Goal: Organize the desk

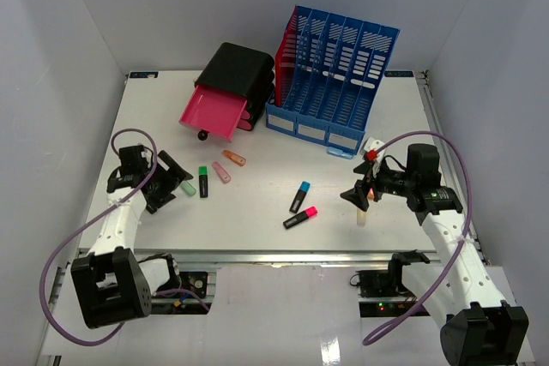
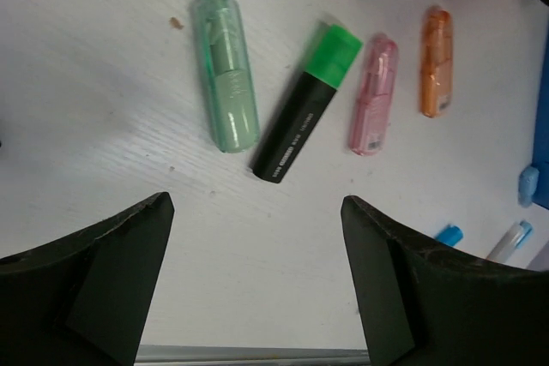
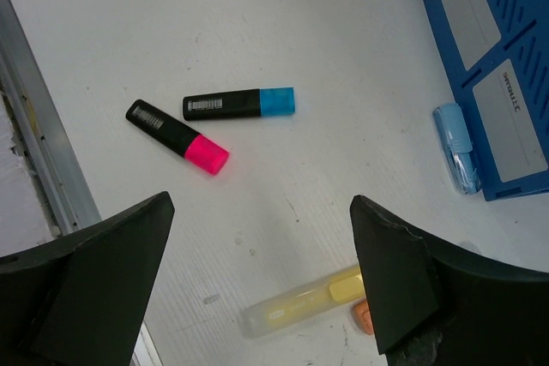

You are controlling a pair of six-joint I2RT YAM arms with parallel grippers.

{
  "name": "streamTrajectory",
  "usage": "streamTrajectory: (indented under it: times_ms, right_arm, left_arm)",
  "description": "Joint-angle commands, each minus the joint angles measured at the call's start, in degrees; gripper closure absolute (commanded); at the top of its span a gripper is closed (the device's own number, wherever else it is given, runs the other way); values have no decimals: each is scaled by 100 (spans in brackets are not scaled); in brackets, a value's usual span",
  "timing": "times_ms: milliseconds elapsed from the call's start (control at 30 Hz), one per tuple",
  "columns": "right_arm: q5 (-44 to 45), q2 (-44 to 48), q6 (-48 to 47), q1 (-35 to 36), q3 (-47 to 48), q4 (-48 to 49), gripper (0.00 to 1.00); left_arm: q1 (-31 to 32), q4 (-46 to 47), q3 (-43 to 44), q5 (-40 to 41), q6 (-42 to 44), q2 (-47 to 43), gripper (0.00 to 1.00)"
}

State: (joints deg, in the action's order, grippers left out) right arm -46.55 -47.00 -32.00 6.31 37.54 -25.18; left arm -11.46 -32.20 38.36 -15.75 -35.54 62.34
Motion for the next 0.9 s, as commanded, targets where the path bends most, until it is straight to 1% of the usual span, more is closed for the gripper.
streamTrajectory:
  times_ms: [0,33,133,367,533,667,733,800,867]
  right_arm:
    - [77,17,179,29,-50,466,10]
    - [35,28,196,29,-74,492,10]
    - [-10,102,227,25,-143,553,10]
    - [-107,598,264,-25,-456,721,10]
    - [-239,908,262,-180,-621,738,10]
    - [-381,1076,282,-294,-678,740,10]
    - [-390,1107,272,-324,-687,723,10]
    - [-390,1141,247,-341,-687,690,10]
    - [-403,1177,232,-349,-684,684,10]
  left_arm:
    - [-14,-305,318,633,-136,296,13]
    - [-13,-300,356,627,-174,414,17]
    - [58,-247,564,711,-177,1003,20]
    - [368,-303,988,1308,-125,1913,20]
    - [717,-465,1367,1780,-259,2558,20]
    - [1032,-736,1883,2160,-408,3051,20]
    - [1050,-1032,2034,2282,-545,3373,22]
    - [1050,-1165,2174,2348,-612,3565,28]
    - [1050,-1214,2115,2391,-696,3659,31]
